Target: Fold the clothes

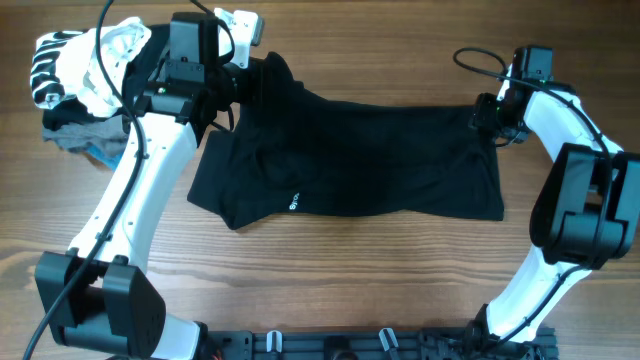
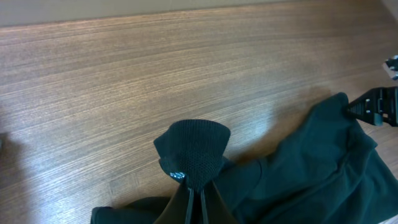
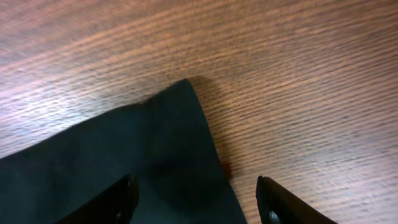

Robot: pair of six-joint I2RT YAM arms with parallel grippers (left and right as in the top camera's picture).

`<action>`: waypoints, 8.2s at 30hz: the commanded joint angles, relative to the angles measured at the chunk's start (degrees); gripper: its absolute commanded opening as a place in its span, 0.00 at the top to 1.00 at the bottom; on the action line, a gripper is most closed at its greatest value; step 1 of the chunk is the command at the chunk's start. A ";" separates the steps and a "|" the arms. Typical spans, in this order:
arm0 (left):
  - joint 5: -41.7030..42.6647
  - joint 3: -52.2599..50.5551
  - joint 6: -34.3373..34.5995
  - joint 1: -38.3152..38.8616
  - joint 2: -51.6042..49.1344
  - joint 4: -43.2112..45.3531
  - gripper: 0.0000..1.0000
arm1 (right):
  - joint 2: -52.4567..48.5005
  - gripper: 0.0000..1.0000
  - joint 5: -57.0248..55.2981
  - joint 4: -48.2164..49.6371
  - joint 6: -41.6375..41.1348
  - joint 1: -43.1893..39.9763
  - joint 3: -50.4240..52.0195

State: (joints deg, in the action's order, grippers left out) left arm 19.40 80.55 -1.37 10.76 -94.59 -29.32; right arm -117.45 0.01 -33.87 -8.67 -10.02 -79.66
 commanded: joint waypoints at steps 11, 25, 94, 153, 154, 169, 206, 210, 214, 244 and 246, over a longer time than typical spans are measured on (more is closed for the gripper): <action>-2.56 0.20 0.11 -0.13 2.29 1.66 0.96 | -2.05 0.95 9.90 8.50 4.17 -1.14 -2.60; -9.42 -0.04 0.37 -0.11 7.45 -18.03 0.96 | 12.68 0.89 13.44 -3.52 1.92 -3.50 -4.28; 8.70 -16.96 5.27 -4.55 -1.62 -16.92 0.00 | 10.80 0.88 17.31 -11.93 -8.22 18.80 10.21; 16.37 -16.96 21.31 6.51 -21.11 2.19 0.00 | -1.97 0.76 13.77 -12.31 -7.85 23.23 -0.24; 16.37 -16.96 21.31 7.43 -21.49 3.48 0.05 | -1.97 0.76 13.77 -12.31 -7.85 23.23 -0.24; 2.01 -0.28 12.07 -0.94 -5.49 -30.08 0.88 | 9.92 0.71 26.64 -13.49 -3.30 27.34 0.39; -1.84 -12.37 12.04 -0.39 -11.39 -16.59 0.63 | -1.29 0.20 26.99 20.02 -16.48 35.26 3.65; -1.84 -12.35 12.02 -0.57 -11.37 -16.76 0.96 | -1.51 0.93 32.22 25.77 -15.52 34.71 3.56; -2.05 -12.28 9.01 -2.86 -9.86 -20.81 0.96 | 6.34 0.96 23.06 18.53 -15.21 26.36 3.50; 2.47 -18.08 21.81 16.13 -15.39 1.38 0.65 | 22.93 0.01 18.80 -13.86 -3.43 0.83 3.52; 2.69 -17.75 21.77 15.39 -14.78 0.72 0.96 | 22.64 0.01 17.68 -12.13 -3.50 0.83 3.52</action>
State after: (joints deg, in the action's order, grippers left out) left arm 20.93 63.02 19.20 26.41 -108.64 -28.05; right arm -94.08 19.35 -47.33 -13.08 -9.43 -76.31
